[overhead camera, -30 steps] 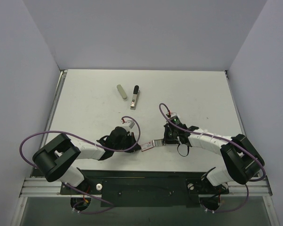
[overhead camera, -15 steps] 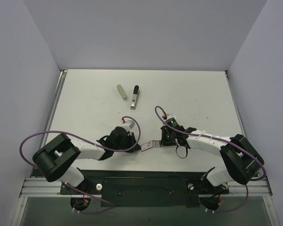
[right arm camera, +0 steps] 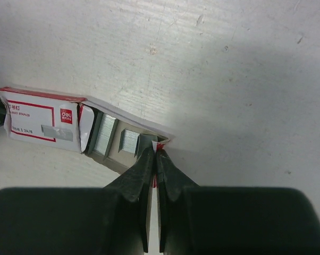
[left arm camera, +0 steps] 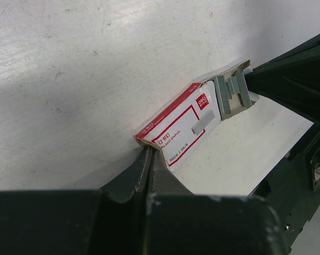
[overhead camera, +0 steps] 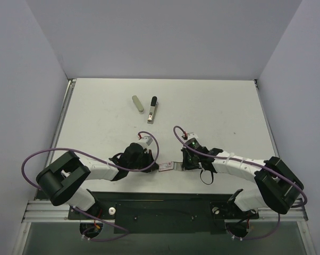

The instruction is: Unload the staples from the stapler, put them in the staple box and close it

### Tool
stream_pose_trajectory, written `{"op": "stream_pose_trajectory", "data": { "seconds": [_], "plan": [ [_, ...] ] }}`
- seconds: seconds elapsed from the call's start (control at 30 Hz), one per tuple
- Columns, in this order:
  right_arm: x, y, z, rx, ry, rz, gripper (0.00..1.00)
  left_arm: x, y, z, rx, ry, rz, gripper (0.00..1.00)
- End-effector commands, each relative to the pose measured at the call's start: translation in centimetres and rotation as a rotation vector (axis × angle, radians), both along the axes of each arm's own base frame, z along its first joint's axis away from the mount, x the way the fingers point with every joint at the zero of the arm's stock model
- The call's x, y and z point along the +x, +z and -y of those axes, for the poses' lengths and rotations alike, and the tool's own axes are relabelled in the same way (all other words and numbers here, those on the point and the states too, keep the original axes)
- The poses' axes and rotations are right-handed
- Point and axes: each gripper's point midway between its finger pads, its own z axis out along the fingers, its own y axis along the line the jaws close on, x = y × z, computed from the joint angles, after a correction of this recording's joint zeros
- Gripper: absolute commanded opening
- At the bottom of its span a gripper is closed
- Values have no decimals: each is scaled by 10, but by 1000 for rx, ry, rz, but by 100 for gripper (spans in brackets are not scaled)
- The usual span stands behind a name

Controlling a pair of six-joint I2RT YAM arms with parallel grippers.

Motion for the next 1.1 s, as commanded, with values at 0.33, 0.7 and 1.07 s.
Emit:
{"op": "stream_pose_trajectory", "data": {
  "seconds": [0.33,0.7,1.07],
  "plan": [
    [-20,-1,-2,-5,11,-10,0,3,9,0,3,-10,26,0],
    [-10,4,4,8,-128,41,0,-4,10,-4,-1,-6,24,0],
    [-15,3,-6,29,-129,28,0,-15,4,-4,-5,-9,9,0]
  ]
}}
